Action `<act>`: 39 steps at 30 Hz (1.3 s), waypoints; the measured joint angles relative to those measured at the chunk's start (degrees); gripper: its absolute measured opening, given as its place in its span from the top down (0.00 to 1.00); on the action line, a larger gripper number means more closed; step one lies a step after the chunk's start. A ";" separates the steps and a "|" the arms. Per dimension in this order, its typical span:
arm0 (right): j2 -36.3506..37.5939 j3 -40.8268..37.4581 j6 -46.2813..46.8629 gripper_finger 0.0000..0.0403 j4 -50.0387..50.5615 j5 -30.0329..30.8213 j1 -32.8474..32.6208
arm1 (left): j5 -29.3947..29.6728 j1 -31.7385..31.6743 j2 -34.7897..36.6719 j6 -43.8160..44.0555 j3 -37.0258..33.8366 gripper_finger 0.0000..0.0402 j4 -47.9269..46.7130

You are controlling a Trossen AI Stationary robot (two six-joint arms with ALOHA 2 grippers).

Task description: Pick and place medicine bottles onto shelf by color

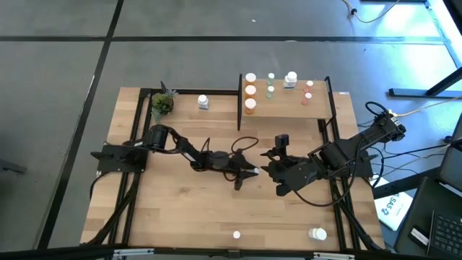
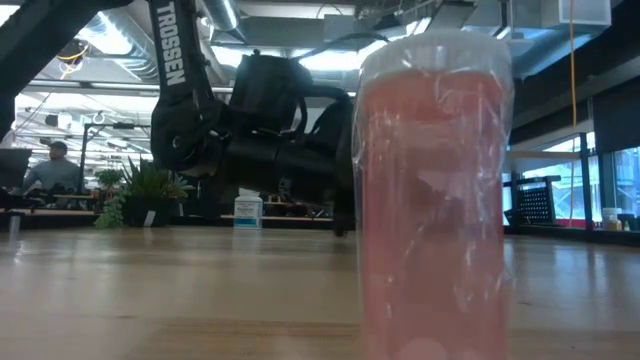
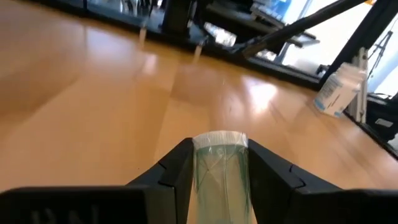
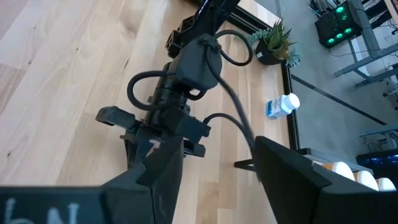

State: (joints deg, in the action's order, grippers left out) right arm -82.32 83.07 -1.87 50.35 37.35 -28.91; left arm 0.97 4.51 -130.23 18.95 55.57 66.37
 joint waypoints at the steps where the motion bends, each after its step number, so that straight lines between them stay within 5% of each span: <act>1: 0.00 0.00 0.04 0.50 0.01 0.00 -0.01 | 0.00 0.00 0.00 0.69 0.00 0.71 -0.82; 28: 0.00 0.00 0.11 0.50 0.01 0.00 -0.01 | 1.49 0.00 0.18 -0.09 0.00 0.48 1.23; 39: 0.00 0.00 0.09 0.50 0.00 0.01 -0.01 | 1.49 0.34 13.54 -9.14 -6.53 0.48 -5.96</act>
State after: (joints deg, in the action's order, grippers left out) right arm -82.32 83.07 -1.78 50.35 37.36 -28.91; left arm 2.46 4.85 -116.70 9.81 49.04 60.41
